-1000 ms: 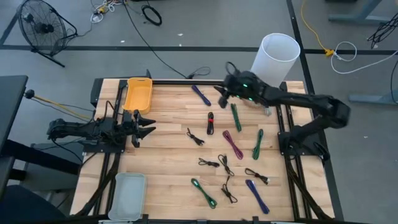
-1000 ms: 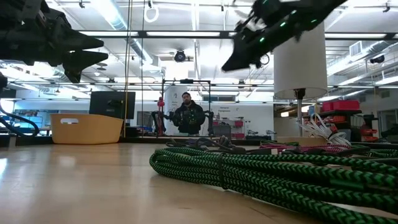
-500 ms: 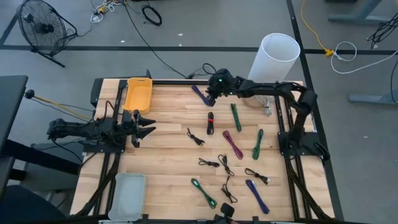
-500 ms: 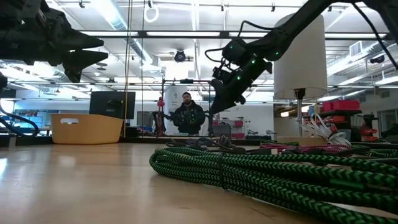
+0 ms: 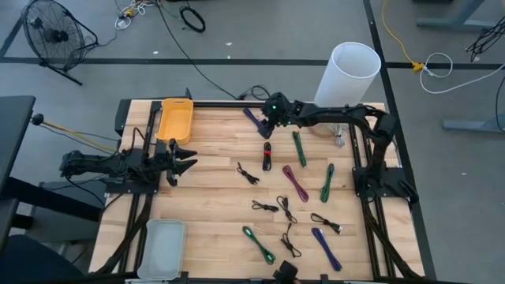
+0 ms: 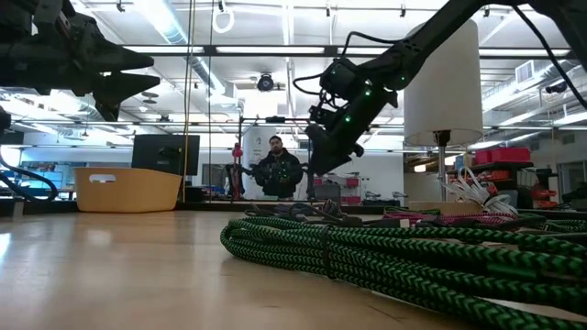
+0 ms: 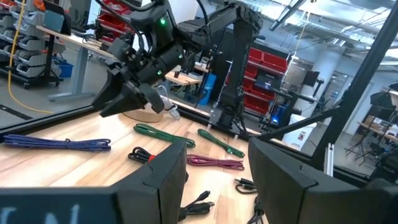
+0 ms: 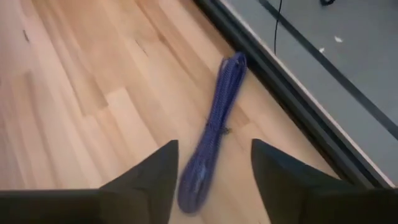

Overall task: Pick & Place USB Port
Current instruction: Put the purple charger cable into the yellow bin

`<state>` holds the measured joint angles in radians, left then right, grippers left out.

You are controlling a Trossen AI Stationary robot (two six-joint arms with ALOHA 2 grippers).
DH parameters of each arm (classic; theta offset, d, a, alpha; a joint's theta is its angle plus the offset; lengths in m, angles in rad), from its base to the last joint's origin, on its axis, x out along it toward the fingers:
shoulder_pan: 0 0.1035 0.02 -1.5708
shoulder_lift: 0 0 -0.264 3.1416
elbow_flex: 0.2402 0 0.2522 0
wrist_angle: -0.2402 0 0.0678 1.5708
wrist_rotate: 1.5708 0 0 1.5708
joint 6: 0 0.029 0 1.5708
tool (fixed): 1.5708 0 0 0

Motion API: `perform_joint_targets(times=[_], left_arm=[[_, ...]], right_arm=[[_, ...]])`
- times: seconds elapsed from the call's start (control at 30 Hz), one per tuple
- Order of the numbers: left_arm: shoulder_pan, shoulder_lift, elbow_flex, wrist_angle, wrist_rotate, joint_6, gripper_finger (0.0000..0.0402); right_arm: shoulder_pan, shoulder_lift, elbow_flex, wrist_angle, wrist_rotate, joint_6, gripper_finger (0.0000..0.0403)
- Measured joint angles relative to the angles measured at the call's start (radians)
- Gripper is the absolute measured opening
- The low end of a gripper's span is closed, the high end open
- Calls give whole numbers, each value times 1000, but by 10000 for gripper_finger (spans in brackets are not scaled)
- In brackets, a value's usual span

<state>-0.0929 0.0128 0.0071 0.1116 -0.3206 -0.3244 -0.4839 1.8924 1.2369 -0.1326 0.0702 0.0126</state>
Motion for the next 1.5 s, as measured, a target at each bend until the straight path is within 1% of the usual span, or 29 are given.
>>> perform_joint_targets(times=[0.1, 0.23, 0.5, 0.77, 1.0, 1.07, 1.13, 1.2, 1.27, 1.33, 1.37, 1.4, 1.43, 1.5], left_arm=[[0, 0, 0, 0, 0, -3, 179], [0, 0, 0, 3, 1, -5, 179], [0, 0, 0, 3, 0, -5, 179], [0, 0, 0, 3, 0, -5, 179], [0, 0, 0, 4, 0, -4, 179], [0, 0, 0, 3, 0, -4, 179], [0, 0, 0, 3, 0, -4, 179], [0, 0, 0, 3, 0, -4, 179], [0, 0, 0, 3, 0, -5, 179], [0, 0, 0, 3, 0, -4, 179], [0, 0, 0, 3, 0, -5, 179], [0, 0, 0, 3, 0, -4, 179], [0, 0, 0, 3, 0, -5, 179], [0, 0, 0, 3, 0, -5, 179]], right_arm=[[12, 19, -1, 8, 32, 1, 240], [29, 53, -1, 15, 53, 10, 254], [51, 139, -2, 39, 87, 2, 256], [50, 141, -2, 31, 152, -17, 256], [50, 147, -2, 4, 176, -18, 255], [50, 147, -2, 3, 175, -20, 248], [50, 147, -2, -2, 173, -21, 230], [51, 147, -2, -15, 182, -21, 198], [51, 147, -2, -29, 184, -25, 151], [51, 147, -2, -36, 184, -26, 90], [51, 147, -2, -40, 184, -28, 53], [51, 147, -2, -45, 184, -35, 28], [52, 147, -2, -46, 185, -36, 17], [52, 147, -2, -45, 185, -29, 14]])
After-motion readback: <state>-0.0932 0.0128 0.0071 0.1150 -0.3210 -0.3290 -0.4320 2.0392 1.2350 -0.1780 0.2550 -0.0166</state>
